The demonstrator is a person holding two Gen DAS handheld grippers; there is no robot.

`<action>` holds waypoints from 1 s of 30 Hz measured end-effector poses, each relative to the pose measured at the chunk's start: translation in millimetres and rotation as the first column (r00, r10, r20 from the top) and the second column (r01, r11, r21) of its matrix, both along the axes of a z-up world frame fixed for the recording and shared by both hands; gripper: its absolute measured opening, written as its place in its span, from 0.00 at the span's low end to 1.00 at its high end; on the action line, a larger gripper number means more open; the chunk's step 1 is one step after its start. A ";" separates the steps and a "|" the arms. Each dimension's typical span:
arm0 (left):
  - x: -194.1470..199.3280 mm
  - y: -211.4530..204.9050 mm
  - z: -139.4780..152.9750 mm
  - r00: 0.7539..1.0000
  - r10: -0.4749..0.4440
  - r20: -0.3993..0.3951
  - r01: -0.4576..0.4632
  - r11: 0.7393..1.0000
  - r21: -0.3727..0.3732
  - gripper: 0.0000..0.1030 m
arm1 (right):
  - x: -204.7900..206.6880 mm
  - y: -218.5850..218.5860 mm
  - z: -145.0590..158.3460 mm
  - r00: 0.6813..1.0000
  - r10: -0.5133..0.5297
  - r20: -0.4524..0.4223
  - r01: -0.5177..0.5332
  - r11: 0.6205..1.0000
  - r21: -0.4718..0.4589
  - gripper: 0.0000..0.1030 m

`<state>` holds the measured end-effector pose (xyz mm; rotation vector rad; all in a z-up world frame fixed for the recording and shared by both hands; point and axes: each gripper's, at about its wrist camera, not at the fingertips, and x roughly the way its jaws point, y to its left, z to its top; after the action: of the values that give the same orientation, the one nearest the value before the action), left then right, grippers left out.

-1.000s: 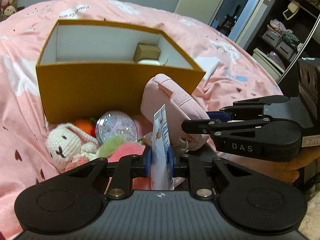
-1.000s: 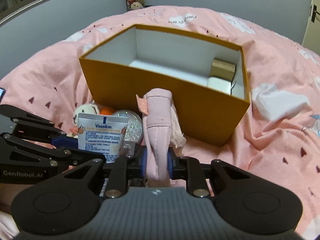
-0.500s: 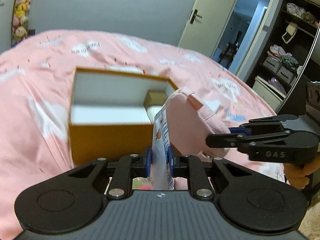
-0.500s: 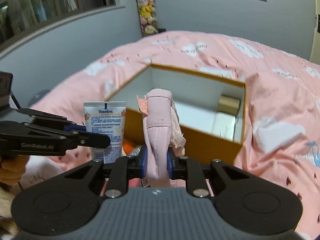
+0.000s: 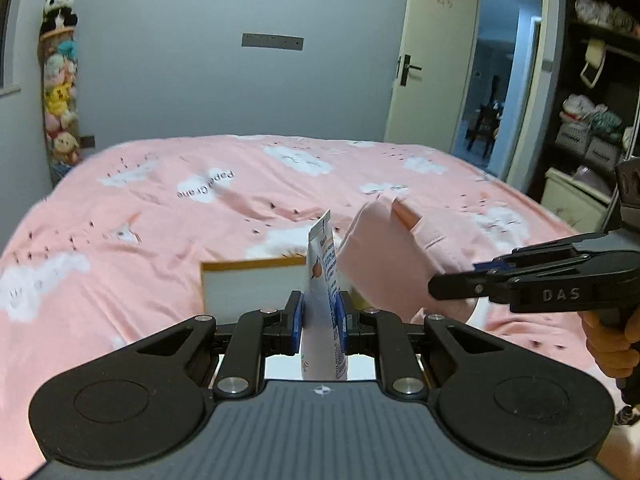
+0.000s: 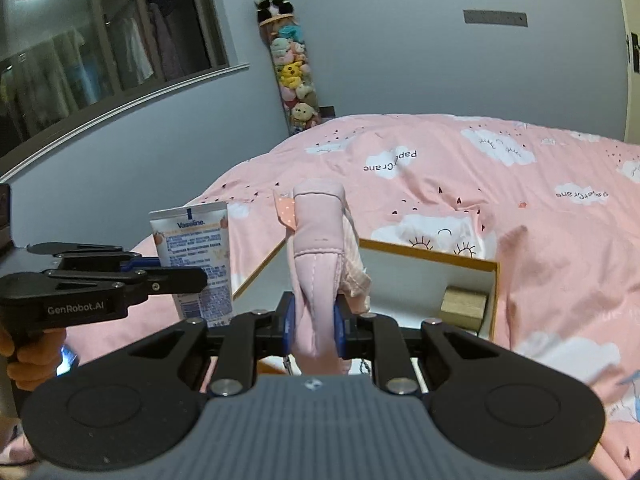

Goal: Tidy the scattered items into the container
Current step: 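Lower the pink pouch into the shoebox and open the right gripper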

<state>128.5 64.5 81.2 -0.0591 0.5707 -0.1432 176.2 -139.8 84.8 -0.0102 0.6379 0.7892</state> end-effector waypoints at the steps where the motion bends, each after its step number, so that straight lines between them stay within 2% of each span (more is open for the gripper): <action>1: 6.6 1.4 -1.5 1.000 0.000 -0.007 0.000 1.000 0.004 0.19 | 9.0 4.6 -4.6 1.000 -0.004 -0.020 0.004 1.000 0.002 0.21; 5: 32.3 7.1 -14.8 0.999 0.007 -0.046 -0.006 1.000 0.007 0.19 | 43.8 24.0 -32.7 0.990 -0.012 -0.138 0.012 1.000 -0.003 0.21; 8: 46.2 15.5 -30.1 0.996 0.004 -0.094 -0.005 1.000 -0.003 0.19 | 63.1 36.2 -57.9 0.971 -0.027 -0.239 0.024 1.000 -0.015 0.21; 14: 61.5 28.6 -58.3 0.986 0.005 -0.169 -0.008 1.000 -0.016 0.19 | 88.6 46.5 -101.8 0.912 -0.044 -0.407 0.034 0.999 -0.032 0.21; 20: 70.6 31.0 -73.0 0.979 -0.018 -0.203 0.012 0.999 -0.033 0.19 | 100.9 40.7 -133.5 0.835 -0.061 -0.547 0.056 0.998 -0.026 0.21; 23: 74.7 30.3 -76.5 0.977 -0.028 -0.212 0.021 0.999 -0.037 0.19 | 103.4 39.8 -140.2 0.819 -0.066 -0.570 0.049 0.998 -0.045 0.24; 30: 81.3 29.7 -81.9 0.973 -0.044 -0.226 0.034 0.998 -0.046 0.19 | 103.3 43.6 -134.9 0.858 -0.131 -0.497 0.032 0.979 -0.203 0.35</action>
<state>209.7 94.1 -0.7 -0.1059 0.7974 -0.1884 279.5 -96.1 -50.1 0.0550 1.2102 0.6454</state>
